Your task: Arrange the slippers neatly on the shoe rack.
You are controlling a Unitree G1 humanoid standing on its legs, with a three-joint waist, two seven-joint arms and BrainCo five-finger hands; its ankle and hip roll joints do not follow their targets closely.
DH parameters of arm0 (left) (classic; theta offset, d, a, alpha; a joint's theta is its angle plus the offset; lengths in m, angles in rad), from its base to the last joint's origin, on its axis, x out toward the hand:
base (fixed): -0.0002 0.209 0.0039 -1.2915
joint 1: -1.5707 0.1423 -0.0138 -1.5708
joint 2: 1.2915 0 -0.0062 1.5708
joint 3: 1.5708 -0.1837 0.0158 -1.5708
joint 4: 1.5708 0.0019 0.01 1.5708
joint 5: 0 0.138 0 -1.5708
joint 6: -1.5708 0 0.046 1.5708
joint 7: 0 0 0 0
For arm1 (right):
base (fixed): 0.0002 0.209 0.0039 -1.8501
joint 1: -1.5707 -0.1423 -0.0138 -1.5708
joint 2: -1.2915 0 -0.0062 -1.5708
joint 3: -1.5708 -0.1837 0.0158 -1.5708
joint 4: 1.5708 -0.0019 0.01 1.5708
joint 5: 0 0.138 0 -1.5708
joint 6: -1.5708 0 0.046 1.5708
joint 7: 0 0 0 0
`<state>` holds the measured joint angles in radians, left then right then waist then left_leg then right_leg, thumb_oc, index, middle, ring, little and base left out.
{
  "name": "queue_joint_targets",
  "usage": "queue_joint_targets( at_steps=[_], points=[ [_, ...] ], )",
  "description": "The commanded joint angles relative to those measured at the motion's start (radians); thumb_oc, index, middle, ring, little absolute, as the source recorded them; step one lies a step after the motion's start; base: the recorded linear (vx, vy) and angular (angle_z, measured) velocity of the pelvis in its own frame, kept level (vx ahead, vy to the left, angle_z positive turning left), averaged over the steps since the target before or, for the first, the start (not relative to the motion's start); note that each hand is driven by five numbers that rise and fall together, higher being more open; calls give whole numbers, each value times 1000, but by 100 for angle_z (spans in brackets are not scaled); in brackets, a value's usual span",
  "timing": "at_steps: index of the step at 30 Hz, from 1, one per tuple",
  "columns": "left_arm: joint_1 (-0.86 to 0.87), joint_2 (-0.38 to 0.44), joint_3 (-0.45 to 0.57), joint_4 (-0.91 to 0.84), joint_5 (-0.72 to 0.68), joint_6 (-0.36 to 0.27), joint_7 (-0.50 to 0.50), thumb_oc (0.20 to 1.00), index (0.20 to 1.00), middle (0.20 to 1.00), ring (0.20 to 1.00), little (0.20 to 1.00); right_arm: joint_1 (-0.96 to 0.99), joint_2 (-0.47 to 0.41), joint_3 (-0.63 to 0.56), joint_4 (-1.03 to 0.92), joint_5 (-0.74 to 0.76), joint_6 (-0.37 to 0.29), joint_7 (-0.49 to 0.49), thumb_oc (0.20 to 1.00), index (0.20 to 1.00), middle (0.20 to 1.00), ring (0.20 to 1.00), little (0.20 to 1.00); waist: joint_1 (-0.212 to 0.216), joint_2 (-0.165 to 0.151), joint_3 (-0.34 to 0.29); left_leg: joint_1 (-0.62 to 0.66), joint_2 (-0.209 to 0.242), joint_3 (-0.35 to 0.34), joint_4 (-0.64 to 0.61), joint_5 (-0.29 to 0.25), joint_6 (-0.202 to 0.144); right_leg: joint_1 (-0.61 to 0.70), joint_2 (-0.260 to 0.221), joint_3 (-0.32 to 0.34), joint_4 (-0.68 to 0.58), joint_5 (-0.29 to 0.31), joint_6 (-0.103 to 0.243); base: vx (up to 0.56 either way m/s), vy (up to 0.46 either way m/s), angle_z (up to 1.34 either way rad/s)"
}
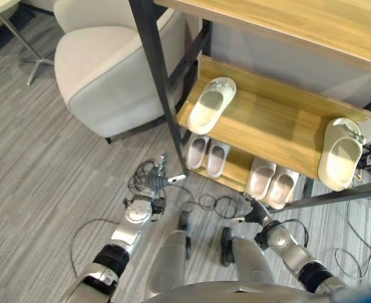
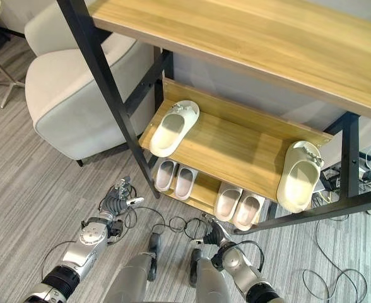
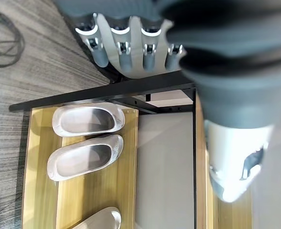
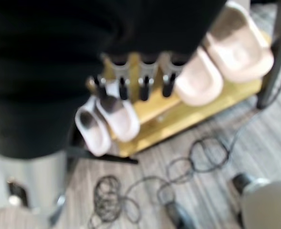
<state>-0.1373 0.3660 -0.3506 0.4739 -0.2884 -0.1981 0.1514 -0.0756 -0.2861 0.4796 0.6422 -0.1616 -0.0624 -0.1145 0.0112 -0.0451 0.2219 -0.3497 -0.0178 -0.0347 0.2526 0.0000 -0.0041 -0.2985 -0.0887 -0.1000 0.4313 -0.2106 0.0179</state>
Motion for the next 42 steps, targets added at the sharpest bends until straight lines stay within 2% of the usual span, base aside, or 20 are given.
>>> queue_joint_targets(
  at_steps=[1, 2, 3, 4, 5, 6, 7, 15, 19, 24, 27, 28, 29, 30, 33, 42],
  points=[
    [21, 13, 1, -91, 26, -15, -26, 1000, 1000, 1000, 1000, 1000, 57, -18, 6, -53, -23, -28, 19, 1000, 1000, 1000, 1000, 1000, -12, 19, -39, 31, 29, 1, -38, -17, -29, 56, -20, 7, -87, 35, 73, 51, -4, -1],
    [23, 10, 0, -86, 25, -13, -31, 1000, 1000, 1000, 1000, 1000, 66, -14, 7, -42, -25, -27, 22, 1000, 1000, 1000, 1000, 1000, -12, 18, -43, 49, 29, 3, -51, -16, -30, 72, -18, 6, -101, 37, 75, 60, 14, -1],
    [183, 65, 54, -122, -75, 101, -122, 1000, 1000, 1000, 1000, 1000, 89, -32, -17, -58, -22, -4, 45, 1000, 1000, 1000, 1000, 1000, -1, 32, -43, 65, 30, 5, -66, -9, -26, 91, -16, 4, -117, 42, 79, 54, 23, 1],
    [299, 205, 98, -399, -37, -13, -189, 1000, 1000, 1000, 1000, 1000, 89, -39, -31, -15, -30, -14, 51, 1000, 1000, 1000, 1000, 1000, 8, 41, -40, 97, 27, 2, -80, -10, -26, 119, -18, 2, -127, 43, 83, 34, 27, -9],
    [300, 205, 99, -401, -37, -12, -189, 1000, 1000, 1000, 1000, 1000, 89, -39, -31, -14, -30, -14, 51, 1000, 1000, 1000, 1000, 1000, 7, 41, -40, 97, 27, 2, -81, -10, -26, 119, -18, 2, -128, 44, 83, 47, 5, -17],
    [349, 228, 115, -384, -85, -7, -232, 1000, 1000, 1000, 1000, 1000, 109, -39, -43, -21, -27, -17, 69, 1000, 1000, 1000, 1000, 1000, 13, 42, -46, 113, 27, 3, -92, -9, -26, 133, -18, -4, -139, 46, 87, 53, -9, 1],
    [407, 283, 152, -436, -115, -5, -260, 1000, 1000, 1000, 1000, 1000, 134, -49, -48, -8, -31, -30, 81, 1000, 1000, 1000, 1000, 1000, 20, 46, -57, 139, 26, 5, -107, -10, -27, 159, -20, -8, -157, 49, 90, 67, -10, 12],
    [574, 428, 196, -515, -66, 62, -399, 1000, 1000, 1000, 1000, 1000, 182, -63, -33, 32, -67, -26, 152, 1000, 1000, 1000, 1000, 1000, 36, 58, -82, 221, 22, 2, -121, -23, -28, 260, -20, -23, -215, 49, 99, 24, -14, 4],
    [625, 428, 214, -518, -25, 76, -419, 1000, 1000, 1000, 1000, 1000, 190, -61, -28, 48, -67, -21, 167, 1000, 1000, 1000, 1000, 1000, 39, 60, -92, 253, 20, 0, -139, -24, -29, 292, -20, -29, -230, 47, 98, -2, -1, 1],
    [662, 448, 268, -645, -48, 77, -434, 1000, 1000, 1000, 1000, 1000, 178, -48, -27, 82, -71, -12, 161, 1000, 1000, 1000, 1000, 1000, 49, 62, -112, 276, 17, -7, -165, -19, -29, 317, -19, -38, -259, 55, 99, -24, -22, 5],
    [659, 488, 307, -738, 34, 36, -420, 1000, 1000, 1000, 1000, 1000, 172, -29, -24, 103, -66, -15, 156, 1000, 1000, 1000, 1000, 1000, 61, 62, -125, 291, 15, -13, -186, -14, -33, 333, -18, -48, -278, 55, 98, -6, -27, 10],
    [637, 491, 320, -770, 92, 0, -386, 1000, 1000, 1000, 1000, 1000, 170, -11, -18, 125, -65, -20, 144, 1000, 1000, 1000, 1000, 1000, 68, 62, -131, 298, 14, -17, -198, -8, -35, 342, -19, -54, -284, 55, 98, -11, -37, 6],
    [636, 491, 319, -770, 94, 0, -385, 1000, 1000, 1000, 1000, 1000, 168, -10, -19, 127, -65, -21, 143, 1000, 1000, 1000, 1000, 1000, 68, 61, -130, 300, 14, -17, -200, -7, -36, 343, -19, -55, -285, 55, 98, -15, -37, 2],
    [623, 493, 321, -795, 123, -26, -369, 1000, 1000, 1000, 1000, 1000, 165, -2, -12, 137, -67, -21, 142, 1000, 1000, 1000, 1000, 1000, 71, 60, -132, 303, 12, -21, -206, -4, -37, 346, -19, -57, -286, 54, 97, -16, -20, 7],
    [563, 484, 273, -796, 164, -59, -331, 1000, 1000, 1000, 1000, 1000, 157, 6, 4, 145, -72, -25, 137, 1000, 1000, 1000, 1000, 1000, 71, 61, -137, 309, 11, -27, -220, 2, -40, 348, -19, -65, -283, 52, 95, -24, -37, 15],
    [442, 476, 141, -818, 196, -80, -315, 1000, 1000, 1000, 1000, 1000, 143, 6, 17, 189, -80, -16, 126, 1000, 1000, 1000, 1000, 1000, 48, 74, -145, 318, 15, -25, -225, 4, -45, 350, -12, -57, -302, 55, 89, -11, -43, 3]
  ],
)
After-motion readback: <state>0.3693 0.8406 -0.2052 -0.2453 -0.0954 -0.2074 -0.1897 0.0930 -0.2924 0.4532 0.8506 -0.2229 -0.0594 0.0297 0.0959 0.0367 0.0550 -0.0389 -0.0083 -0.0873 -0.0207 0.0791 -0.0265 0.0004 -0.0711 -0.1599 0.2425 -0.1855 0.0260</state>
